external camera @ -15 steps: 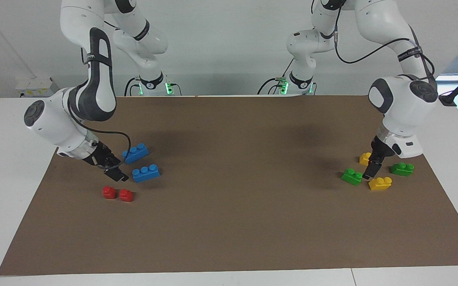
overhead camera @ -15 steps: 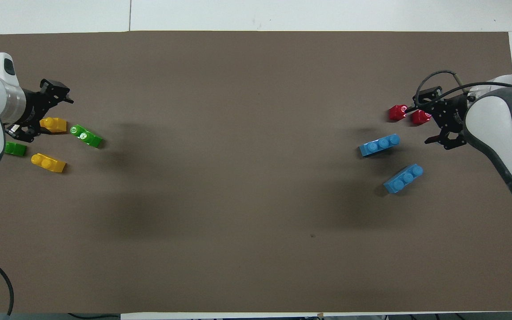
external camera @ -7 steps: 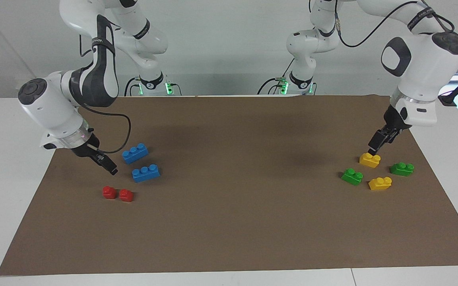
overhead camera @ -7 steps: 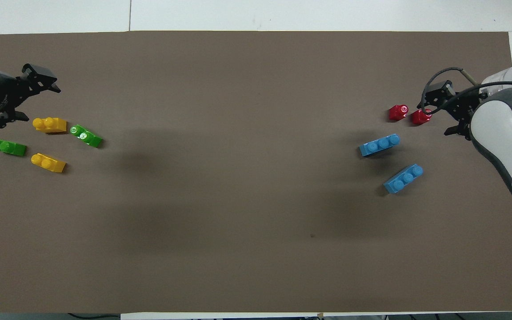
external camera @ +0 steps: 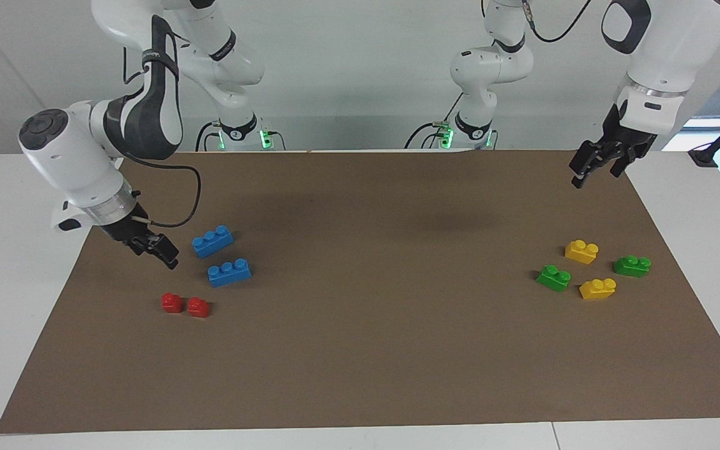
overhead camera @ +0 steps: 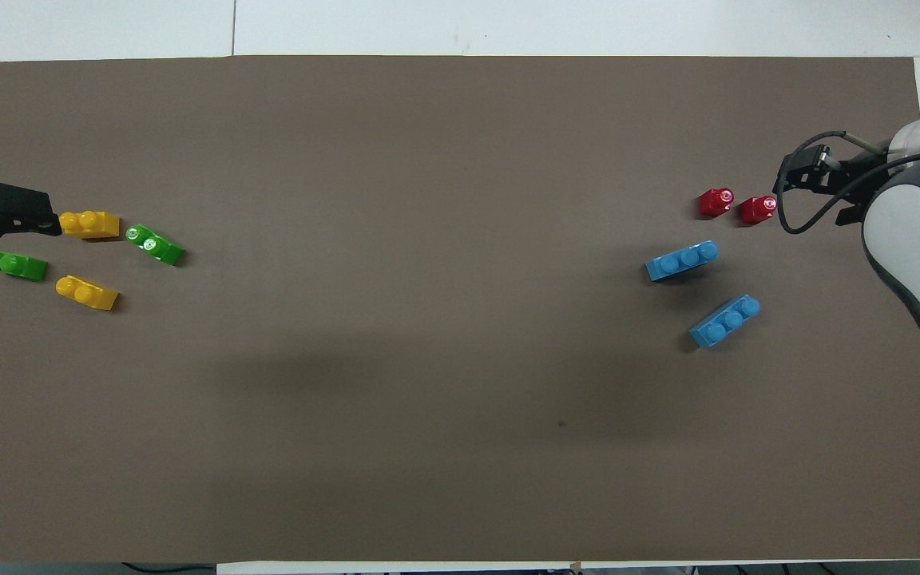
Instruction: Remove green block with left arm and hold with right
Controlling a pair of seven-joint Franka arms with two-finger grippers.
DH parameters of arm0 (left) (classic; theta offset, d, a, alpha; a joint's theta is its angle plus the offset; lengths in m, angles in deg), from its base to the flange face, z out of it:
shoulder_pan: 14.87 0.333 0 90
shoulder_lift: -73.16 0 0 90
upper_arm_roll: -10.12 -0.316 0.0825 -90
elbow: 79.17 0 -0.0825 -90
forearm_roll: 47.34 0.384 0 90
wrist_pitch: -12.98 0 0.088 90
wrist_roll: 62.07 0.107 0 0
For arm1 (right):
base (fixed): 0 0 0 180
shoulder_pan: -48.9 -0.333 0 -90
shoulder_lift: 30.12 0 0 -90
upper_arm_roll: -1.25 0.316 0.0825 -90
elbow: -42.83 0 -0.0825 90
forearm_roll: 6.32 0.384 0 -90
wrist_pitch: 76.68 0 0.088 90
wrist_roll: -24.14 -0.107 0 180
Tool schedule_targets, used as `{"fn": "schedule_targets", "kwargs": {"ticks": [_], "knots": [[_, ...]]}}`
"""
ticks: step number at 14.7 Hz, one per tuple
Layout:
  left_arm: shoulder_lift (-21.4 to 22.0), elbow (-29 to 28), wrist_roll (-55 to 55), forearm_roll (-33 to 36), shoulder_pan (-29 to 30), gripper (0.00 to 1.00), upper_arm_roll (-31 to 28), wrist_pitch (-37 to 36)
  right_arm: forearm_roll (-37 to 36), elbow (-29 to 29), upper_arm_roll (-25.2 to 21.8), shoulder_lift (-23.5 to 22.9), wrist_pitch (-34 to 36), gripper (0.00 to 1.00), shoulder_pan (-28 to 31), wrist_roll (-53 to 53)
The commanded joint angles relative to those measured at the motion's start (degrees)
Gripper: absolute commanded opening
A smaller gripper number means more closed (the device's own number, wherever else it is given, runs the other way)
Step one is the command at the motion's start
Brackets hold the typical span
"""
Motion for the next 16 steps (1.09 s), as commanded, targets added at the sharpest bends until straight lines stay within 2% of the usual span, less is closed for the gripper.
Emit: {"fn": "schedule_targets", "kwargs": {"ticks": [1, 5, 10, 12, 16], "knots": [[2.35, -0.68, 1.50, -0.59, -1.52, 1.00, -0.55, -4.78, -1.09, 0.09, 0.40, 2.34, 2.55, 1.00, 0.15, 3.16], [3.41, -0.68, 1.32, -1.03, -2.49, 1.00, -0.64, -6.82, -1.09, 0.09, 0.40, 3.84, 4.84, 1.00, 0.50, 7.82], [2.97, -0.68, 1.32, -1.12, -3.27, 1.00, -1.86, -4.81, -1.18, 0.00, 0.49, 6.55, 7.83, 1.00, -0.03, 8.97], [2.88, -0.77, 0.97, -3.91, -3.63, 1.00, -3.35, -3.83, -1.18, -0.35, 0.49, 7.96, 10.02, 1.00, -0.81, 8.97], [2.80, -1.12, 1.32, -4.64, -3.72, 1.00, -3.71, -2.25, -3.10, -3.07, 0.49, 8.23, 15.29, 1.00, -1.26, 9.23]]}}
